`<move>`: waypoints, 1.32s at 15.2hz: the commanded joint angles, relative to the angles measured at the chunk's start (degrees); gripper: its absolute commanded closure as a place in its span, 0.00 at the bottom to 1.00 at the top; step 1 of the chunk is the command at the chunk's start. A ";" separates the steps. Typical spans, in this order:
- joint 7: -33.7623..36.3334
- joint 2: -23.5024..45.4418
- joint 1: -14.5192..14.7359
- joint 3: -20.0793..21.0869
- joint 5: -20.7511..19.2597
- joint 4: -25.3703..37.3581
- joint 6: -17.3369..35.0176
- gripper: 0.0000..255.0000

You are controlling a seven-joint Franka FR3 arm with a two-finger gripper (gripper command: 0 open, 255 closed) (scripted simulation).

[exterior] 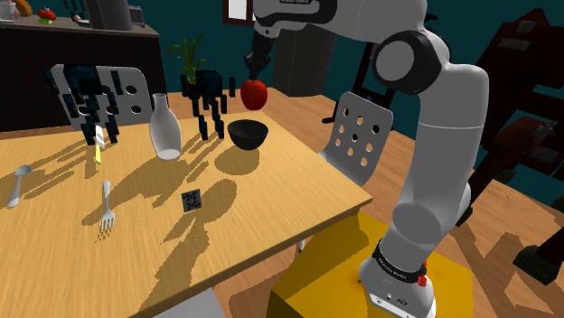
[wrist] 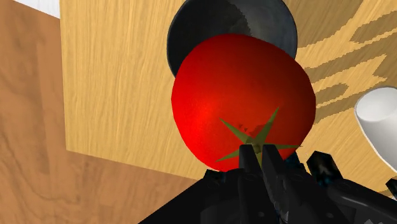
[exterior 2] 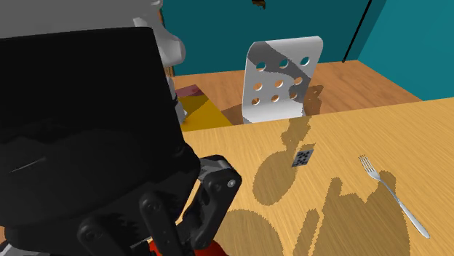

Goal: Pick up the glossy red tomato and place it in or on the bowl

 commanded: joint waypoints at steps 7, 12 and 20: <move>-0.15 -0.99 -0.01 0.02 0.10 -7.76 6.83 1.00; -0.27 -0.98 -0.03 0.02 0.16 -11.61 10.68 1.00; -0.39 -0.64 -0.04 0.02 0.21 -14.98 14.39 1.00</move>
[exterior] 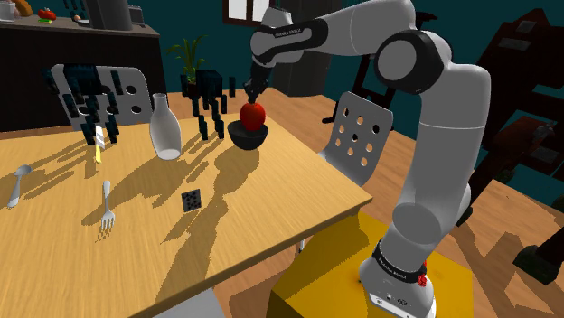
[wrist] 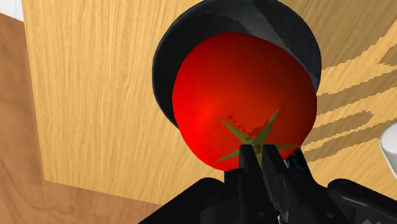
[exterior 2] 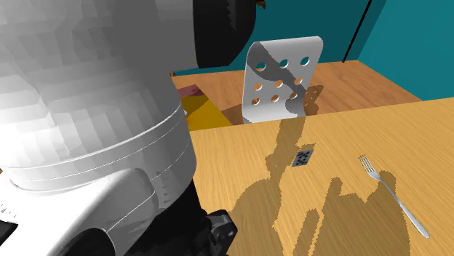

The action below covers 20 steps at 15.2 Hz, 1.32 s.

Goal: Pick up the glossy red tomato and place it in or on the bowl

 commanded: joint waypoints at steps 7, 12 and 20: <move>-0.04 -0.03 -0.02 -0.01 0.02 -0.13 0.13 0.00; -0.06 -1.00 -0.08 -0.01 0.06 0.33 -1.29 0.00; -0.13 -3.41 -0.22 -0.03 0.18 2.08 -5.45 0.00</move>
